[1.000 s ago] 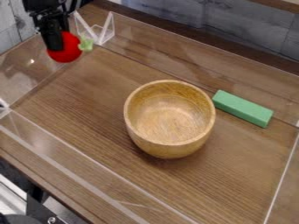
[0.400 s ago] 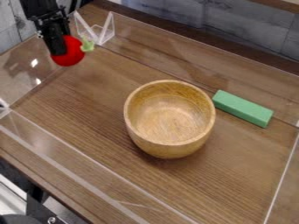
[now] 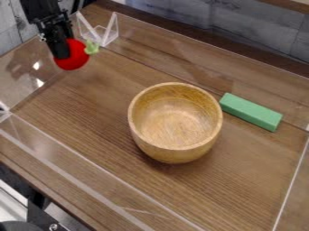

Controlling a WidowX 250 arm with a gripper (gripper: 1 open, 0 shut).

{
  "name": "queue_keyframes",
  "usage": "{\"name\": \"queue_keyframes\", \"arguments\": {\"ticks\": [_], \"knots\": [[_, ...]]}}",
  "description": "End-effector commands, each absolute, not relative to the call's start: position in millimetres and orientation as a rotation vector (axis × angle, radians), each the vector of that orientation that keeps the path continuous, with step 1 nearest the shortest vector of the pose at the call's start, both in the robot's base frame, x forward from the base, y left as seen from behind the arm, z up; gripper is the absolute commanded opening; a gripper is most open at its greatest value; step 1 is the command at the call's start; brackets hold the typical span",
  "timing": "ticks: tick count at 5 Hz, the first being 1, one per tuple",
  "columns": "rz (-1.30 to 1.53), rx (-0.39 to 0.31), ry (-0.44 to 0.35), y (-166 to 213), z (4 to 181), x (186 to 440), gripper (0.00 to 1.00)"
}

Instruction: Move the red fruit to the left

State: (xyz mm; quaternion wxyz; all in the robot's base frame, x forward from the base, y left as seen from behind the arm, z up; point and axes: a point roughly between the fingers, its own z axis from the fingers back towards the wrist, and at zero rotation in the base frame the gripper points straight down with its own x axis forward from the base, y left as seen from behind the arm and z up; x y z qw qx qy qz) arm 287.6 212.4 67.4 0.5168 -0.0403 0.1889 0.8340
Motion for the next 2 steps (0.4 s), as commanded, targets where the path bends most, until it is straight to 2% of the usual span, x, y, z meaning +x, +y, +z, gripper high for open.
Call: {"name": "queue_keyframes", "arguments": {"ticks": [1,2], "knots": [[2.022,-0.139,0.399,220.7,87.1,292.0,0.00],[2.029,-0.150,0.421,221.2,86.2,293.0,0.00]]}}
